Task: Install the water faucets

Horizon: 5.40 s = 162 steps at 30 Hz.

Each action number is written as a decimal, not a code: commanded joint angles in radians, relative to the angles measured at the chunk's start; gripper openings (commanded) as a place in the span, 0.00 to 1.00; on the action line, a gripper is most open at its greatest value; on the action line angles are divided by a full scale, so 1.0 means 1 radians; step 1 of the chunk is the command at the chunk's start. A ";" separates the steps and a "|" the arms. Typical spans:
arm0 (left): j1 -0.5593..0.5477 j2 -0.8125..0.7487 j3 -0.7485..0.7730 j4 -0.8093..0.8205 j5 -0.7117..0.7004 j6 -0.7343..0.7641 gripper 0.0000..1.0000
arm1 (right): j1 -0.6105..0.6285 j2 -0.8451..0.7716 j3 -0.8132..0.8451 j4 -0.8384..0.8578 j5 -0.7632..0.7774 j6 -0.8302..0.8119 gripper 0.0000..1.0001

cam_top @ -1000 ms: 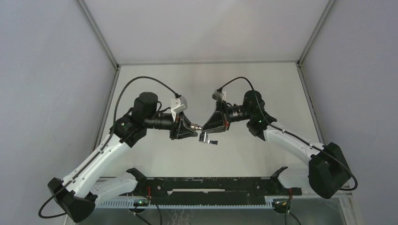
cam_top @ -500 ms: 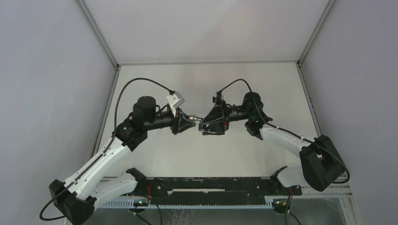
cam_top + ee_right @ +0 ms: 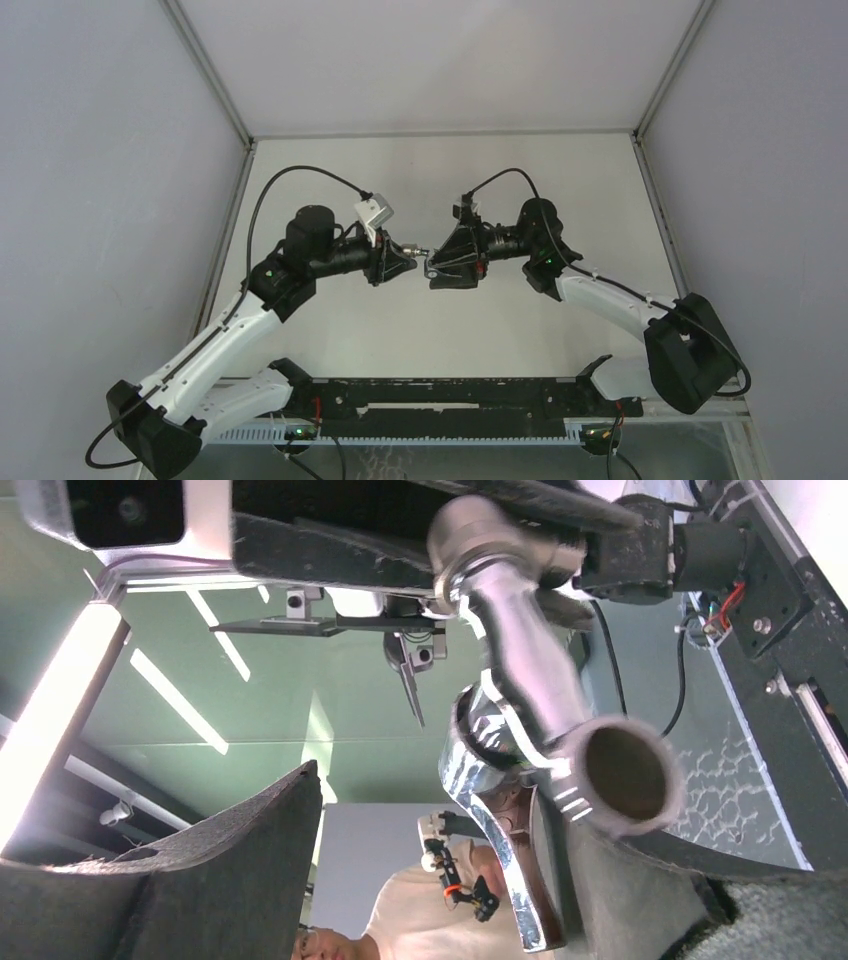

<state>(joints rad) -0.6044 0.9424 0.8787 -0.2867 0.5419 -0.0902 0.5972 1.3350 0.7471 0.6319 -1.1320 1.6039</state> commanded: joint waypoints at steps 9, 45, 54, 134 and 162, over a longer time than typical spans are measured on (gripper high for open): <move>0.003 0.009 -0.025 0.022 0.007 -0.012 0.00 | -0.037 -0.028 0.066 0.114 0.176 0.053 0.78; 0.038 0.098 0.120 -0.078 0.240 -0.138 0.00 | -0.090 -0.445 0.001 -0.457 0.533 -1.247 0.79; 0.040 0.157 0.118 -0.059 0.206 -0.170 0.00 | -0.075 -0.315 -0.044 -0.426 0.420 -1.120 0.76; 0.124 0.155 -0.012 0.349 0.453 -0.609 0.31 | 0.103 0.010 -0.267 0.664 0.403 -0.689 0.00; 0.127 0.115 -0.214 1.147 0.200 -1.060 0.00 | -0.112 0.130 -0.145 0.479 0.188 -0.223 0.61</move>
<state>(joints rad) -0.4690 1.1259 0.6277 0.9451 0.8047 -1.2190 0.5385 1.5700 0.6399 1.4162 -0.9756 1.5265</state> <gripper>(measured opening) 0.302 0.597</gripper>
